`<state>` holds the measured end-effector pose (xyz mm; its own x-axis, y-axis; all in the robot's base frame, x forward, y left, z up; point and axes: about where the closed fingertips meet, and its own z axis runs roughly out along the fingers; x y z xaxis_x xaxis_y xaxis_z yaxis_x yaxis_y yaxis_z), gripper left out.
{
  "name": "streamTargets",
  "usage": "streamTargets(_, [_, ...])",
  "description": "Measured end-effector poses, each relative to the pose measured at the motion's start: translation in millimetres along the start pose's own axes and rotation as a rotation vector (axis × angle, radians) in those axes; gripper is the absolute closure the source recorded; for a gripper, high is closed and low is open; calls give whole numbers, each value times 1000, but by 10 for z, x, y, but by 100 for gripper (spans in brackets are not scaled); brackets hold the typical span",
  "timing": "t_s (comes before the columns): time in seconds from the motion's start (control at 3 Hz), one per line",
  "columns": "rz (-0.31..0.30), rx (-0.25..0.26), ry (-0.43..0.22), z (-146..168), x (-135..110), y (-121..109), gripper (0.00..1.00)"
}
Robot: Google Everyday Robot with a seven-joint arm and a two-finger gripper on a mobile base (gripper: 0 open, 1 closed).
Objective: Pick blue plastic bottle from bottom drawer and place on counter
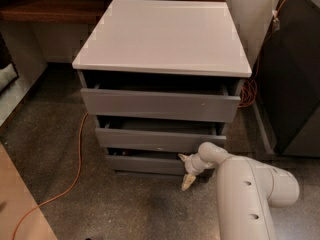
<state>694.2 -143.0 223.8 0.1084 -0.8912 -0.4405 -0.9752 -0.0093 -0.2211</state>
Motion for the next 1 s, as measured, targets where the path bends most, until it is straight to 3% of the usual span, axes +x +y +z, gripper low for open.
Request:
streamTargets(0.67, [18, 37, -23, 245, 201, -141, 2])
streamTargets(1.0, [39, 51, -21, 297, 275, -221, 25])
